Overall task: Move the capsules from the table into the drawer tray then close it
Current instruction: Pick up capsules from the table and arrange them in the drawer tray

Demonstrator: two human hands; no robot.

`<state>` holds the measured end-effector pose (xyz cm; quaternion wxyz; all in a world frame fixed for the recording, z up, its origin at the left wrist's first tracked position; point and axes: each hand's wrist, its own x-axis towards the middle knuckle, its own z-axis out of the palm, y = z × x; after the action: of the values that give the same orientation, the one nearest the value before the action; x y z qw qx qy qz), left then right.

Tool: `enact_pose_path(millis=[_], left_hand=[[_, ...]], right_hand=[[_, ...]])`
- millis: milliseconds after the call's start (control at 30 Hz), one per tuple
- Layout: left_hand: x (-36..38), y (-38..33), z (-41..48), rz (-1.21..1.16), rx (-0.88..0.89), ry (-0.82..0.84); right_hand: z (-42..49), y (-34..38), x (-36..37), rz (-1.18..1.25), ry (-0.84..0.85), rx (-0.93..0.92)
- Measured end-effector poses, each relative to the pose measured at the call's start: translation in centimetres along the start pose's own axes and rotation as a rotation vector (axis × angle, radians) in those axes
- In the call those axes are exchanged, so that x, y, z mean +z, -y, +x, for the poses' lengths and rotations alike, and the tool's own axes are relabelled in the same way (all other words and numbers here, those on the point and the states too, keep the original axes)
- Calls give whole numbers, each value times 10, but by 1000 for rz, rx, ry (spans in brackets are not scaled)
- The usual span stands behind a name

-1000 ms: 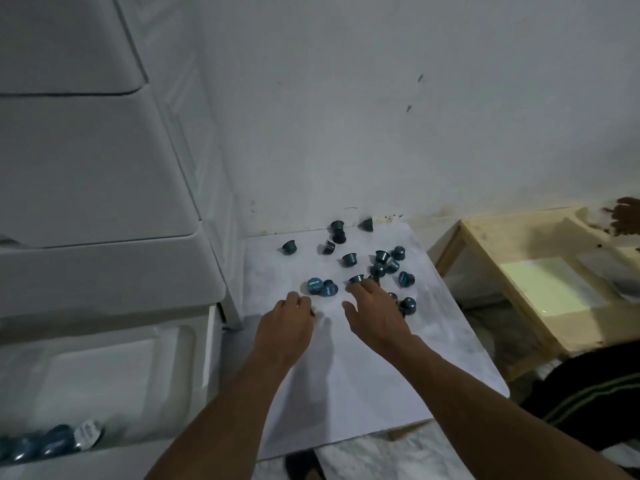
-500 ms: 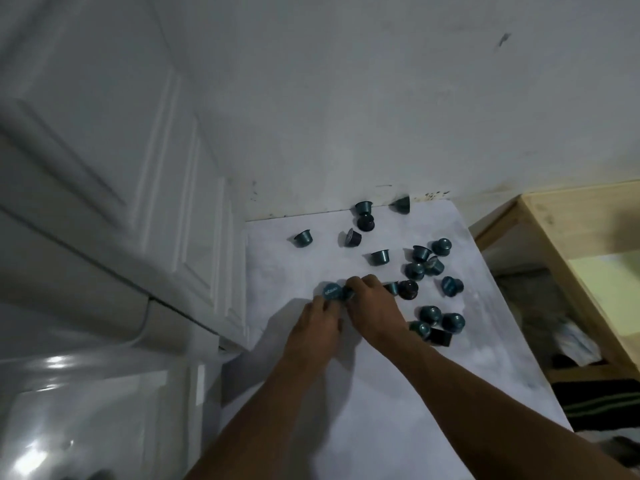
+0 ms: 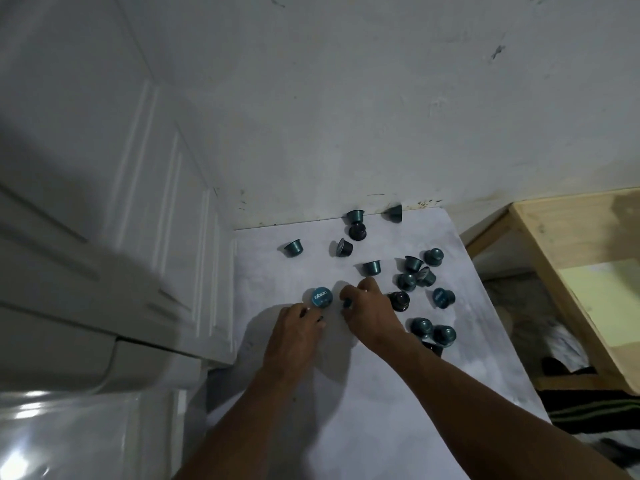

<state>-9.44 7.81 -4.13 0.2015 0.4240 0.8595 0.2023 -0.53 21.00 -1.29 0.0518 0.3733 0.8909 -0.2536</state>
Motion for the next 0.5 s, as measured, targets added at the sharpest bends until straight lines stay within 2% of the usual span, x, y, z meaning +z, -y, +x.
enact_pose_path(millis=[267, 500], left_hand=[[-5, -24, -8, -32, -11, -131], [-19, -64, -33, -134, -124, -305]], right_hand=[[-16, 3, -6, -84, 17, -80], [-33, -9, -31, -97, -24, -265]])
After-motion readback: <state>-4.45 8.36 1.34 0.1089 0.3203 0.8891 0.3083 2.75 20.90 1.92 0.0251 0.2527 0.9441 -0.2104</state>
